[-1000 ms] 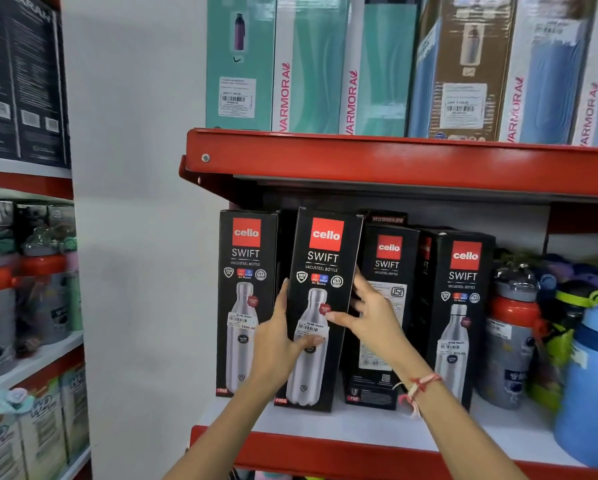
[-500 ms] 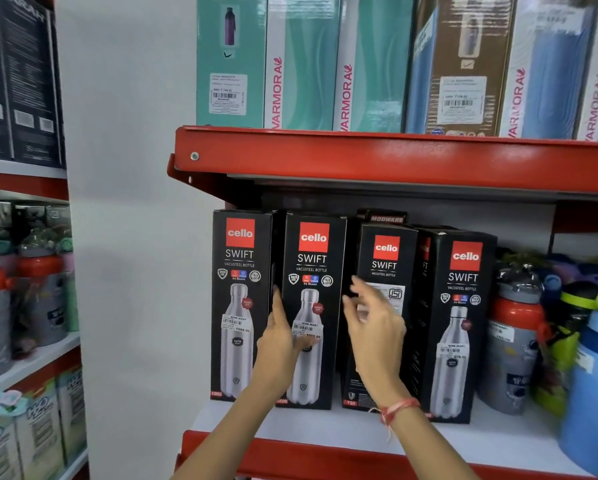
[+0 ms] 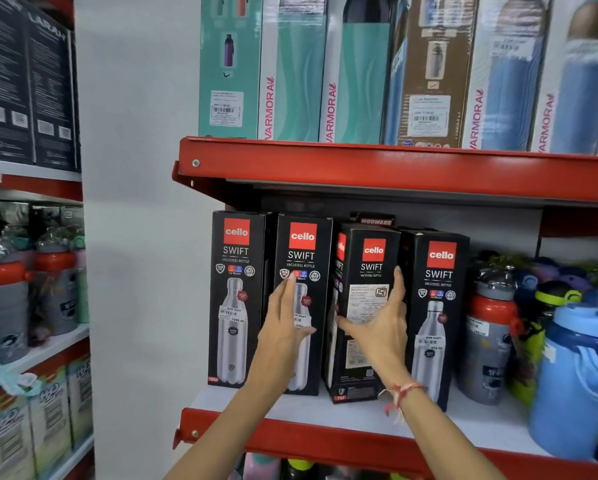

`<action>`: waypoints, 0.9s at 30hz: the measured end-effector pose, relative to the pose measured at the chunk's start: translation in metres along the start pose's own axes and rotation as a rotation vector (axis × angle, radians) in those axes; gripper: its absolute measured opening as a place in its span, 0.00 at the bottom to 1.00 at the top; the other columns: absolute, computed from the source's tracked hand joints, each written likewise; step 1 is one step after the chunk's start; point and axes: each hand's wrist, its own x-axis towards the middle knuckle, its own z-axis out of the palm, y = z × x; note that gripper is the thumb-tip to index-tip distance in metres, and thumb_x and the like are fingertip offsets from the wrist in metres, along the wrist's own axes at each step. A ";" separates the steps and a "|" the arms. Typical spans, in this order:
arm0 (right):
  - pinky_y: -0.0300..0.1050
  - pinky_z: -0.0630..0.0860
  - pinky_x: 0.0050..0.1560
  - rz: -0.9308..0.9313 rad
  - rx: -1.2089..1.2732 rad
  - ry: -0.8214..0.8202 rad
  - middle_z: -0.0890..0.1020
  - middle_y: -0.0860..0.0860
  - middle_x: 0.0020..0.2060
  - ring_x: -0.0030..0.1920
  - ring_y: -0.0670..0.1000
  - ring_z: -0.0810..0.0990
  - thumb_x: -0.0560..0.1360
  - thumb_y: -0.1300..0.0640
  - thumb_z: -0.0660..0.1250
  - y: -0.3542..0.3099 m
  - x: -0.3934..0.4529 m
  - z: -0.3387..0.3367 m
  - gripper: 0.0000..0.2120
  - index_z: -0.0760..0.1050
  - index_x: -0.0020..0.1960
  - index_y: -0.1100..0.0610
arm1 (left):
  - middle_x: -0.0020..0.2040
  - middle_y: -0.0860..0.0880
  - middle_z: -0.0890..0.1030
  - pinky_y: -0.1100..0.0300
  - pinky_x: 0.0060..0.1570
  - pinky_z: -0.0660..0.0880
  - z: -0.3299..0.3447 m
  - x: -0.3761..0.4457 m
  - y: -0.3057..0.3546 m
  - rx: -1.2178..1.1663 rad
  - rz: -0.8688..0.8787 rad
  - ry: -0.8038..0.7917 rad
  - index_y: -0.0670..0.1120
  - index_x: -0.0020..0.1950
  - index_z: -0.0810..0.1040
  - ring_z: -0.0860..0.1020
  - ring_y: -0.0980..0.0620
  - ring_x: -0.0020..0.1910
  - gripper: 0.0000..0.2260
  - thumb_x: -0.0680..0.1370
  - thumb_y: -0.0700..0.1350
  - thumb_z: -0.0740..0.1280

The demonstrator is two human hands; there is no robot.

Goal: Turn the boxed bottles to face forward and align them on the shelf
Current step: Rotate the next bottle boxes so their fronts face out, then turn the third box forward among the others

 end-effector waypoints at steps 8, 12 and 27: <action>0.44 0.70 0.53 0.008 0.331 -0.217 0.76 0.40 0.56 0.53 0.33 0.75 0.54 0.55 0.84 0.004 -0.004 -0.065 0.61 0.48 0.69 0.25 | 0.76 0.45 0.61 0.46 0.71 0.64 0.018 -0.012 0.026 -0.208 -0.110 -0.238 0.52 0.76 0.45 0.62 0.49 0.74 0.48 0.67 0.50 0.75; 0.54 0.72 0.63 -0.049 0.460 -0.360 0.75 0.49 0.63 0.63 0.46 0.74 0.52 0.54 0.85 0.001 0.011 -0.095 0.61 0.51 0.69 0.24 | 0.77 0.52 0.61 0.51 0.73 0.61 0.019 -0.008 0.036 -0.335 -0.161 -0.385 0.54 0.77 0.40 0.60 0.54 0.75 0.55 0.64 0.56 0.76; 0.46 0.70 0.66 -0.105 0.256 -0.610 0.69 0.29 0.61 0.57 0.27 0.71 0.72 0.65 0.73 0.013 0.044 -0.076 0.53 0.39 0.76 0.37 | 0.47 0.50 0.82 0.58 0.47 0.77 0.067 -0.005 0.040 -0.221 -0.185 -0.210 0.60 0.75 0.36 0.79 0.50 0.37 0.48 0.74 0.42 0.71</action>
